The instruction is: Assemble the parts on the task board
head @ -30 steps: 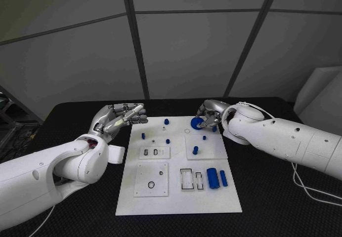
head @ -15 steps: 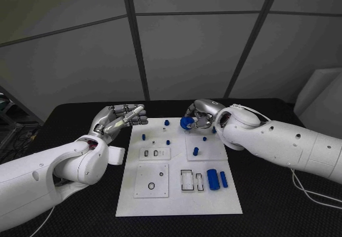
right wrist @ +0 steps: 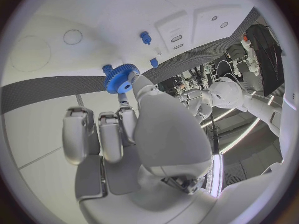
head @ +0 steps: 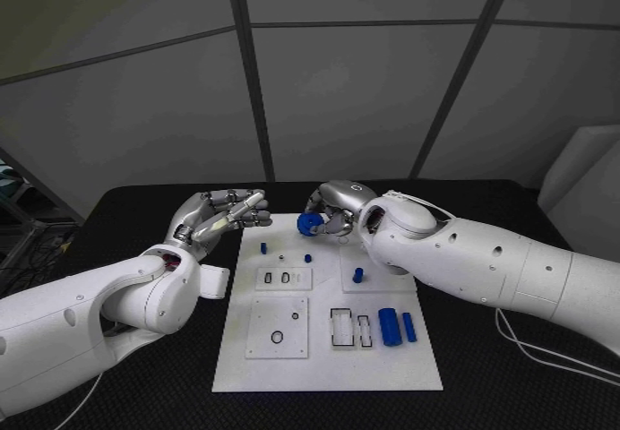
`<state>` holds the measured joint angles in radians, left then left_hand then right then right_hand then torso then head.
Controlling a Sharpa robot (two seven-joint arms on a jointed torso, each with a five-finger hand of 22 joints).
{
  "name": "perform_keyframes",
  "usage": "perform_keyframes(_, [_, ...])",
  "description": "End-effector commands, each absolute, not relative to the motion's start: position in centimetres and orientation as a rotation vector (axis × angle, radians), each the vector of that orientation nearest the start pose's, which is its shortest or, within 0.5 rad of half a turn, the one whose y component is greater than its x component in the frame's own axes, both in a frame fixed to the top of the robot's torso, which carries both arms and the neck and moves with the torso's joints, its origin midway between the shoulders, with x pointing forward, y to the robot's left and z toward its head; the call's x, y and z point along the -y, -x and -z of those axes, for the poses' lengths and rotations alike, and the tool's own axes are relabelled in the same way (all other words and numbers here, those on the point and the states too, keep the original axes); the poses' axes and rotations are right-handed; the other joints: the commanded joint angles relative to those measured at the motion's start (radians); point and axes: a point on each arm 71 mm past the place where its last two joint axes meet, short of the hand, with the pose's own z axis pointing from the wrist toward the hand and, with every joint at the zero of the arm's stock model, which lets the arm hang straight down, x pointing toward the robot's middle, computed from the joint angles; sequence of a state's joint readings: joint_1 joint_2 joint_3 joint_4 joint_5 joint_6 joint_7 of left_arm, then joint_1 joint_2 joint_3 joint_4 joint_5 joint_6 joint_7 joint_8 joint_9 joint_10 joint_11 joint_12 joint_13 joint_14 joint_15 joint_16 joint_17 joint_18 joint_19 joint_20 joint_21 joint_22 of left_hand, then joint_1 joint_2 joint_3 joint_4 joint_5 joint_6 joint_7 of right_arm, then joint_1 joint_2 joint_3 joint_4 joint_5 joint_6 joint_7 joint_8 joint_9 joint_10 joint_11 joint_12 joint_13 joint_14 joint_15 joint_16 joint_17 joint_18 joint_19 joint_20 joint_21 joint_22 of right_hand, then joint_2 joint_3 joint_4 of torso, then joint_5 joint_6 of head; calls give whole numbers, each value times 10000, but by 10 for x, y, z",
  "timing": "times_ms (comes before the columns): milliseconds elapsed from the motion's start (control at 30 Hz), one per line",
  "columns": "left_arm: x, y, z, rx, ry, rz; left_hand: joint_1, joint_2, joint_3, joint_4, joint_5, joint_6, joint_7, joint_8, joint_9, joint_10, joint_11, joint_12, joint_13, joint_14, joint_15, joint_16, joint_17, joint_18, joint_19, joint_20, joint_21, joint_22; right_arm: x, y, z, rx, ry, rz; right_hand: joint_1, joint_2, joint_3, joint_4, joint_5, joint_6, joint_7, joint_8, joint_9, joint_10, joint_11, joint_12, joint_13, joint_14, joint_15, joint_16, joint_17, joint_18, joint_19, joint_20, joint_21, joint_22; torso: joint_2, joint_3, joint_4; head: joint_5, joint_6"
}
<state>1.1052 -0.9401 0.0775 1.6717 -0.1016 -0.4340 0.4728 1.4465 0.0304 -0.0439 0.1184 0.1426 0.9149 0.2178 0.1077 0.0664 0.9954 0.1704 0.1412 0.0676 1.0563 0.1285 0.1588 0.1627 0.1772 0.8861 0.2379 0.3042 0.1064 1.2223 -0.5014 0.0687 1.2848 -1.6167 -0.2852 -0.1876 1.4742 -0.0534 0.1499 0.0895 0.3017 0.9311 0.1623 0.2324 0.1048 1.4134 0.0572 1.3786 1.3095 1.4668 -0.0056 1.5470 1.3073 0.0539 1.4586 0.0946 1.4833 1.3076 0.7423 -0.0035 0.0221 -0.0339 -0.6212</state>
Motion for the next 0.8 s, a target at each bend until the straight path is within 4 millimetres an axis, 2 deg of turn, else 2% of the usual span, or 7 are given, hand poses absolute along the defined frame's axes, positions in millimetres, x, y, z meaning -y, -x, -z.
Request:
perform_keyframes(33, [-219,-462,158,-12703,10109,15590,81,34,-14,-65,-49,25,8,-58,-12,39,12,-51,-12,10,6,-52,9,66,71,22,-62,-15,86,-535,144,-15055,2795,-6219,-82,5,59,3,-6,324,-184,-53,-16,67,-4,45,513,924,-93,36,2097,-143,87,-7,62,798,-1,2,-7,4,7])
perform_keyframes(167, [-218,-462,158,-12711,10105,15613,81,34,-14,-65,-49,25,8,-58,-12,39,12,-51,-12,10,6,-52,9,66,71,22,-62,-15,80,-538,147,-15147,2842,-6188,-99,-5,78,4,-15,323,-181,-73,-23,64,-1,41,511,923,-91,34,2092,-141,82,-7,58,790,0,0,0,24,-13])
perform_keyframes(333, [-217,-462,158,-12720,10103,15634,81,34,-14,-65,-49,25,8,-58,-12,39,12,-51,-12,10,6,-52,9,66,71,22,-62,-15,74,-540,151,-15285,2977,-6142,-142,-35,115,5,-47,315,-172,-123,-40,52,6,24,497,922,-86,33,2091,-140,78,-4,55,786,-4,19,-15,44,-32])
perform_keyframes(800, [-215,-462,158,-12726,10097,15664,81,34,-14,-65,-49,25,8,-58,-12,39,12,-51,-12,10,6,-52,9,66,71,22,-62,-15,65,-543,161,-15765,3247,-5882,-292,-133,222,14,-200,270,-132,-293,-95,-1,41,-42,440,919,-58,26,2076,-136,62,16,43,766,-5,20,-20,92,-100])
